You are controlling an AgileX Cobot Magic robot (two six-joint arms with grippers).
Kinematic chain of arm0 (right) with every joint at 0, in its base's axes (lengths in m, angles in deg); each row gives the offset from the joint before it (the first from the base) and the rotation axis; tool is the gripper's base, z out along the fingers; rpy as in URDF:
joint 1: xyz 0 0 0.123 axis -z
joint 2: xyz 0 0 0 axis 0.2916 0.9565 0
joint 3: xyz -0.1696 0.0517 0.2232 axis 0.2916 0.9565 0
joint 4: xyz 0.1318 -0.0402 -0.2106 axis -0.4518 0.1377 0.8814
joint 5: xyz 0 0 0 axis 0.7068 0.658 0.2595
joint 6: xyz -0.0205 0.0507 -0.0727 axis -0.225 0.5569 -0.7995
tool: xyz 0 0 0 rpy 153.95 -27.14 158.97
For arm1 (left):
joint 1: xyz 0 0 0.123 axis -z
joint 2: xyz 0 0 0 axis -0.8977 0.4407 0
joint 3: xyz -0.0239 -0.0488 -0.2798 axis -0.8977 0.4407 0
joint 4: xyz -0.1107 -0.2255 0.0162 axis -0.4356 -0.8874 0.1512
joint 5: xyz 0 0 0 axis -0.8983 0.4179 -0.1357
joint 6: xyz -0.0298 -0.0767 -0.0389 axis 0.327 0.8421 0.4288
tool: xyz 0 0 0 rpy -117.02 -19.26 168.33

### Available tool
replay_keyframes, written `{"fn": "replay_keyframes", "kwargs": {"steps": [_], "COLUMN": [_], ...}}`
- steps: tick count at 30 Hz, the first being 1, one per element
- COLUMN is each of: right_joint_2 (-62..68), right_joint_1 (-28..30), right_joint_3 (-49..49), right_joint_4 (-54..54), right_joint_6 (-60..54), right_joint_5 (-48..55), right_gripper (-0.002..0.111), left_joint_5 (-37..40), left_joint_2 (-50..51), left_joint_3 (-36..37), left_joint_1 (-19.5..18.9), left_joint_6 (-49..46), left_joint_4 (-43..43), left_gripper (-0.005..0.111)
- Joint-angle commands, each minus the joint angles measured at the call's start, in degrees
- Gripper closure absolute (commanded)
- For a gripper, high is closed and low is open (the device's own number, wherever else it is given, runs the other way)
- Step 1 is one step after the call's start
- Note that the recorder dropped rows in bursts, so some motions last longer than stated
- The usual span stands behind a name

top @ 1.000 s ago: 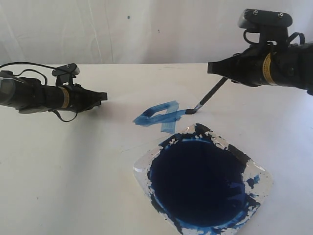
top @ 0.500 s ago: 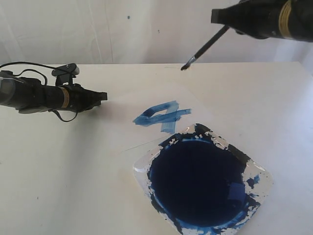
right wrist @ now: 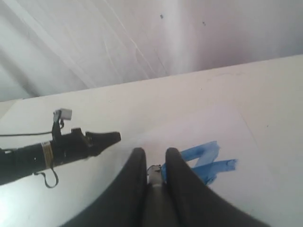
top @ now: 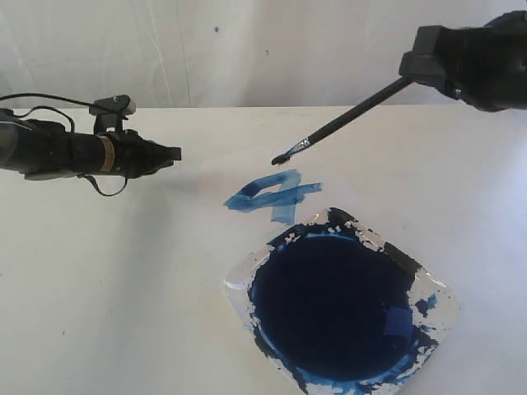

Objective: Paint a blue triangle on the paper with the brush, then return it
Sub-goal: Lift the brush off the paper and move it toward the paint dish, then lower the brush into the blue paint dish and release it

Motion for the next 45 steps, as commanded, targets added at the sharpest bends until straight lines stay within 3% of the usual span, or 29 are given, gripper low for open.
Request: {"fn": "replay_keyframes", "kwargs": {"steps": [1,8,12,36,45], "right_joint_2": [-1.8,-2.3,-2.3,-2.3,-2.3], "right_joint_1": [5.3,13.9,16.1,18.3,18.3], "right_joint_3": [2.5,4.0,5.7,18.2,18.5], "right_joint_4": [0.4,0.4,0.4,0.4,0.4], "right_joint_6": [1.0,1.0,1.0,-2.3,-2.6], "right_joint_5": [-9.6,-20.5,-21.7,-18.0,-17.7], "right_gripper": [0.108,0.108,0.108,0.108,0.108], "left_joint_5": [-1.4,-1.8,-1.8,-1.4,-3.4], "left_joint_2": [-5.9,-13.5,-17.8,-51.0,-56.4], "left_joint_3": [0.0,5.5,9.7,34.7,41.7], "left_joint_1": [-1.5,-3.5,-3.8,-3.8,-3.8], "left_joint_6": [1.8,4.9,4.6,6.5,6.4], "left_joint_4": [5.7,6.3,6.3,8.1,16.8], "left_gripper": [0.107,0.107,0.107,0.107,0.107]}}
